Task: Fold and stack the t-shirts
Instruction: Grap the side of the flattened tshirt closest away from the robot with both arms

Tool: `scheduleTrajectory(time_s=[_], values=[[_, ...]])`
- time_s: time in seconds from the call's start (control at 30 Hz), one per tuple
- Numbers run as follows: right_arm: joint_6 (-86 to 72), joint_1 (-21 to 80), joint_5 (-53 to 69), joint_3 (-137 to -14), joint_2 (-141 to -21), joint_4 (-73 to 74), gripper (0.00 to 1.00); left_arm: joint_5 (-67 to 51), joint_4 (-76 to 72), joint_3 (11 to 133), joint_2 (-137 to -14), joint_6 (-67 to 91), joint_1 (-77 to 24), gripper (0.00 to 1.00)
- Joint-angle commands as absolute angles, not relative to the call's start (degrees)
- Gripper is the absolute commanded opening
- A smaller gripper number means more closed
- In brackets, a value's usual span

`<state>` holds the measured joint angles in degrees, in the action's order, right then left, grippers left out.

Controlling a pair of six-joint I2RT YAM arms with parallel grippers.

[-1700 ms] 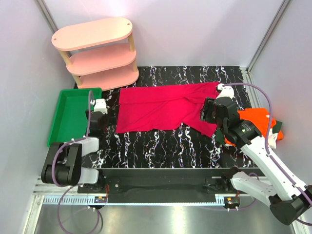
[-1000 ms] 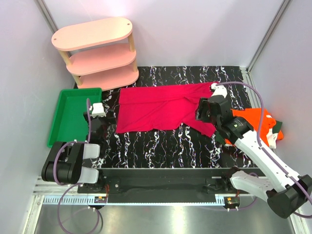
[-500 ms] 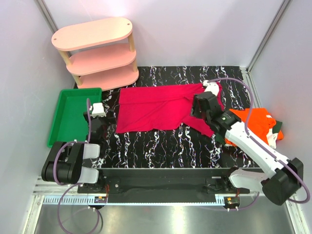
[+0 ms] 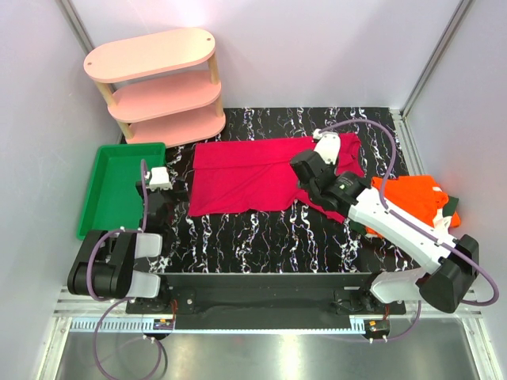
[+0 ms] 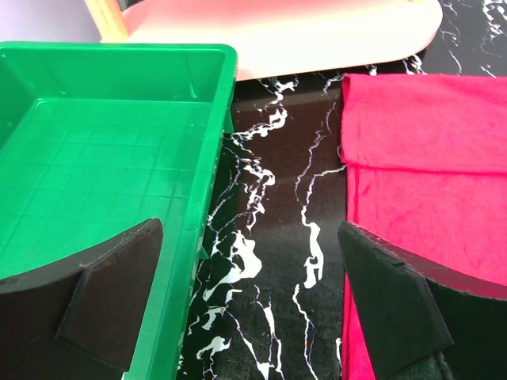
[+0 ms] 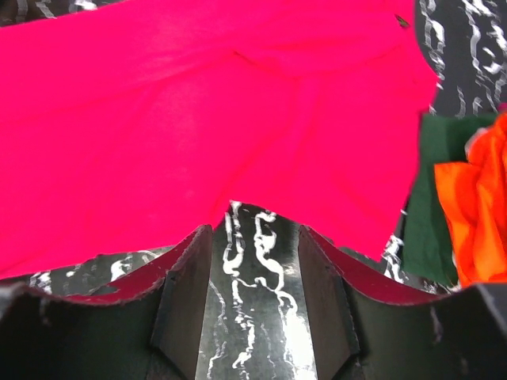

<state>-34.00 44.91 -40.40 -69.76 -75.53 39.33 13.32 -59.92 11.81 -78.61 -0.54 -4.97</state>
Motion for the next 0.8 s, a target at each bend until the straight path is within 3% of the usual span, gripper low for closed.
scheduleTrajectory(time_s=[0.0, 0.07, 0.13, 0.17, 0.2, 0.27, 0.37, 0.57, 0.77], values=[[-39.64, 45.44, -45.7, -67.07, -74.44, 42.63, 0.56, 6.51, -63.88, 13.45, -78.49, -1.14, -2.73, 0.99], [-39.2, 45.44, -46.14, -66.45, -75.14, 42.54, 0.56, 1.78, -62.41, 13.09, -73.15, -1.67, -1.76, 0.99], [-37.37, 45.44, -46.67, -66.62, -76.81, 42.71, 0.56, -5.84, -46.13, 17.29, -69.1, -5.69, -0.97, 0.99], [-36.4, 45.44, -46.84, -67.06, -77.34, 42.8, 0.56, -6.67, -36.83, 26.45, -68.47, -7.8, -0.97, 0.99], [-35.6, 45.44, -47.54, -67.15, -78.3, 42.89, 0.57, -5.81, -15.6, 32.46, -69.51, -5.91, -0.97, 0.99], [-34.28, 45.35, -47.9, -66.71, -79.01, 42.89, 0.57, -9.91, -1.56, 44.67, -72.5, -5.01, -0.27, 0.99], [-33.49, 45.35, -44.32, -64.88, -79.98, 41.5, 0.55, -14.67, 19.53, 52.53, -71.37, -4.66, -0.35, 0.99], [-36.55, 45.35, -34.82, -54.16, -78.4, 32.79, 0.52, -14.95, 35.4, 55.37, -62.77, -9.05, -0.35, 0.99], [-40.16, 45.35, -32.17, -49.14, -76.12, 31.82, 0.5, -12.11, 35.23, 50.81, -59.14, -2.29, 0.61, 0.99]])
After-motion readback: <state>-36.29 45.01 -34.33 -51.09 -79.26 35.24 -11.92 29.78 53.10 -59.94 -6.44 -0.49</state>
